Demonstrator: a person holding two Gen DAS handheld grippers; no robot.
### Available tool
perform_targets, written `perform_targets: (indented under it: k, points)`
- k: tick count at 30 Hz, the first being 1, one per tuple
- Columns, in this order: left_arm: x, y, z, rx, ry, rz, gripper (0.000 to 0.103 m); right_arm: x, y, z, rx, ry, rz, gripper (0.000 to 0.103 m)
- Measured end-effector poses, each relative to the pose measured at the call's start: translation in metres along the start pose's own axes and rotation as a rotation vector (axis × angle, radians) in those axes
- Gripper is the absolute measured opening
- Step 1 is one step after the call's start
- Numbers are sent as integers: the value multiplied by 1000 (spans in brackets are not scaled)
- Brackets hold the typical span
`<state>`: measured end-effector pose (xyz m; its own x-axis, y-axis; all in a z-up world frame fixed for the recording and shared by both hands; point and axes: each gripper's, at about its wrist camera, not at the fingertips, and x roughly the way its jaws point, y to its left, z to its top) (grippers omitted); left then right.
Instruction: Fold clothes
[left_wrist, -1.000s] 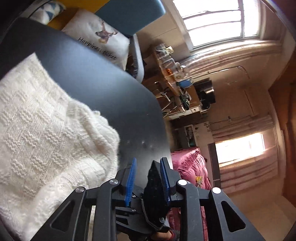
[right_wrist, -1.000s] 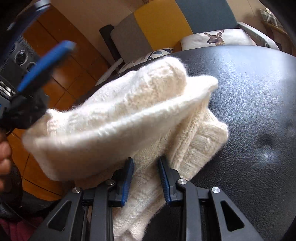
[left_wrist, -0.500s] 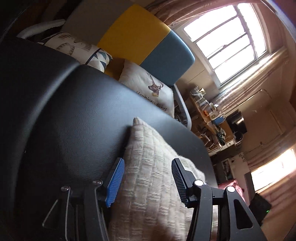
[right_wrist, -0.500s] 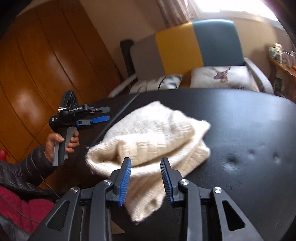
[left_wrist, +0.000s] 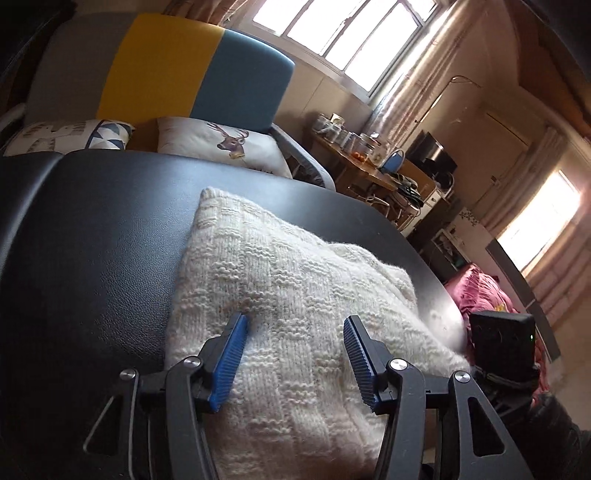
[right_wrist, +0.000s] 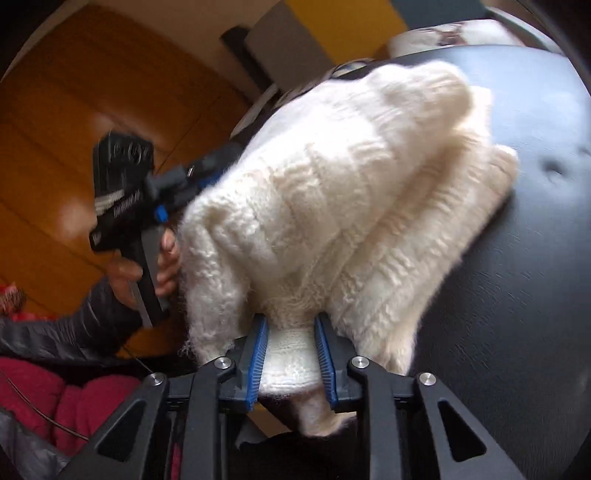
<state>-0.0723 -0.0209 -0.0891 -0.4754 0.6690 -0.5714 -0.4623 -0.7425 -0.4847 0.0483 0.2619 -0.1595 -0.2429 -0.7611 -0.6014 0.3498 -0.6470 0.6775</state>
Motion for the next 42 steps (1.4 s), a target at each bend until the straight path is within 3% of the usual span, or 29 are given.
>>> perform_targets:
  k: [4, 9, 12, 17, 20, 22, 23, 24, 28, 30, 32, 36, 39, 42]
  points:
    - [-12, 0, -1, -24, -20, -52, 56, -34, -18, 0, 165, -122, 26, 32]
    - [-21, 1, -8, -25, -40, -76, 56, -45, -39, 24, 369, -327, 153, 46]
    - [-26, -4, -14, -12, -48, -94, 56, -28, -54, 37, 476, -344, 111, 49]
    - [-30, -15, -24, 30, -38, -134, 56, -4, -65, 41, 562, -355, 115, 51]
    - [-29, -20, -31, 53, -7, -175, 56, 4, -52, 54, 438, -327, 7, 49]
    - [-26, -22, -36, 69, 19, -195, 56, 8, -32, 64, 286, -303, -114, 35]
    - [-24, -23, -38, 69, 36, -214, 56, 8, -21, 70, 216, -293, -174, 18]
    - [-20, -24, -40, 70, 59, -233, 56, 7, -8, 76, 151, -282, -232, 14]
    - [-1, -34, -50, 151, 183, -271, 59, -14, 39, 101, -93, -311, -433, 12]
    - [6, -40, -56, 217, 228, -266, 59, -5, 25, 105, -100, -225, -540, 12]
    - [8, -46, -59, 252, 261, -282, 59, 13, -12, 91, -38, -134, -573, 12]
    - [3, -57, -60, 310, 319, -304, 59, 7, -41, 67, 81, -220, -447, 12]
    - [-1, -52, -43, 204, 345, -396, 59, 0, -58, 62, 145, -268, -345, 13]
    - [-1, -51, -22, 128, 304, -454, 59, -4, -67, 62, 194, -292, -278, 16]
